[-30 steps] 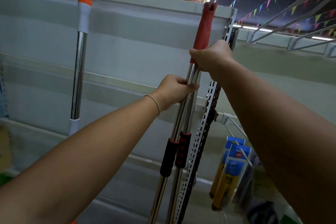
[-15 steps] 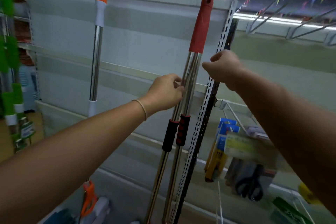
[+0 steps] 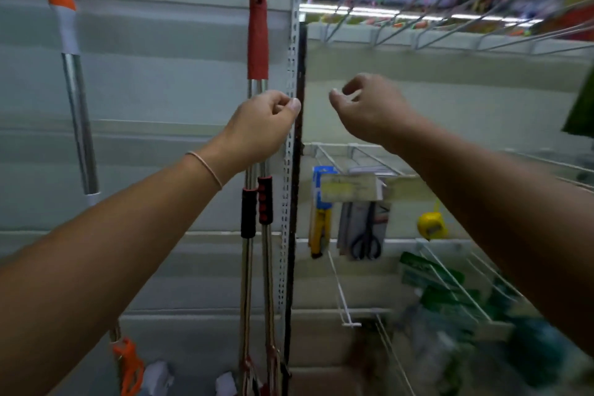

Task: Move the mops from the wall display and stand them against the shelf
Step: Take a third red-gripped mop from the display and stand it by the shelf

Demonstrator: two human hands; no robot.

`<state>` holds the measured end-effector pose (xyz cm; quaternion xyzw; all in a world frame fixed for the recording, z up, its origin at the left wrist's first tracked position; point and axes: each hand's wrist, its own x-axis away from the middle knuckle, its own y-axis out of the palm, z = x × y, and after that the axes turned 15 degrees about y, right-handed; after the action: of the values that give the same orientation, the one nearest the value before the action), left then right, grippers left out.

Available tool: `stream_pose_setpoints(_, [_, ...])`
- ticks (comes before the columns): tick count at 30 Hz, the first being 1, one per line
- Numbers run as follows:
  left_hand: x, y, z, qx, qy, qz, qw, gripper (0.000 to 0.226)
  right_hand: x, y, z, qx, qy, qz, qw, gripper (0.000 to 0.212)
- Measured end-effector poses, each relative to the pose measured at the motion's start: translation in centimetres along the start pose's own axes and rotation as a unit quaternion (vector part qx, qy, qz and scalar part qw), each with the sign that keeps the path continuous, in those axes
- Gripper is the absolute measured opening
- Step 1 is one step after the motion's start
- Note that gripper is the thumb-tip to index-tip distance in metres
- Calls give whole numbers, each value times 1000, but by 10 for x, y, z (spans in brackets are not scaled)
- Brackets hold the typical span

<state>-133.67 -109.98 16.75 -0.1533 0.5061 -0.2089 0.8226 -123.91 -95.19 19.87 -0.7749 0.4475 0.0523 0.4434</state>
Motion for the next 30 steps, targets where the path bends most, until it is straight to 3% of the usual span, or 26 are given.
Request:
stream_pose_setpoints(5, [19,32,35,42,72,-37,996,30,43,-34,41,55,36,68,996,46])
stream_pose_setpoints(11, [37,94,90,86,141,-33,986,34,92,-88,99,122,107,97,982,43])
stream_pose_setpoints(21, [45,221,196,149,223,-195,943,33,160,-207,217,169,230,166,944,42])
stream_pose_setpoints(30, [53,364,311,166,252,-281,911,36,191,-313,334,226,298,157,914,42])
